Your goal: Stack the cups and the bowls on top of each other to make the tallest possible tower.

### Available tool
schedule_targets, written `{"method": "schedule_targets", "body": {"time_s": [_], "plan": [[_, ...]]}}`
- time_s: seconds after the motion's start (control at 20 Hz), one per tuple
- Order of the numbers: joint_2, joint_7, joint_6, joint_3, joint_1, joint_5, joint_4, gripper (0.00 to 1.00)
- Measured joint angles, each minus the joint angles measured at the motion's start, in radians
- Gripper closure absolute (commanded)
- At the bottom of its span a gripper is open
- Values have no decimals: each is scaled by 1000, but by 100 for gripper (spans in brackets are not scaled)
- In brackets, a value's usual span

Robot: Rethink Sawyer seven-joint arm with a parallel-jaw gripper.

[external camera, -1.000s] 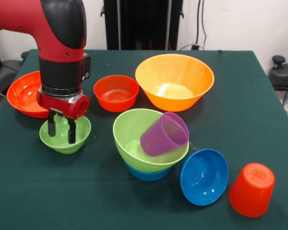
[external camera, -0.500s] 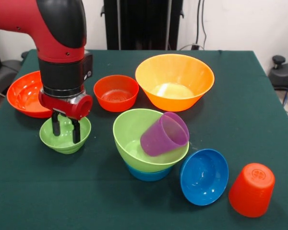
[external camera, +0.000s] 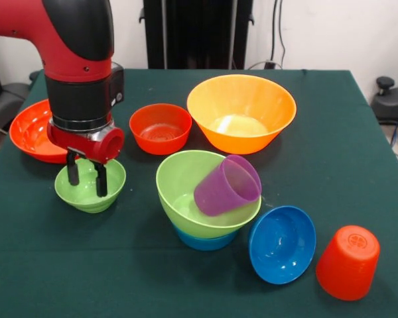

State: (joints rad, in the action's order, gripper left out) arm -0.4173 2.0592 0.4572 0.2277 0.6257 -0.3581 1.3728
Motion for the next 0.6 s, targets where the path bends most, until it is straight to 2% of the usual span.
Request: {"method": "schedule_targets", "body": {"time_s": [0.6], "plan": [[-14,0,4,1,-15,33,-32,0]]}}
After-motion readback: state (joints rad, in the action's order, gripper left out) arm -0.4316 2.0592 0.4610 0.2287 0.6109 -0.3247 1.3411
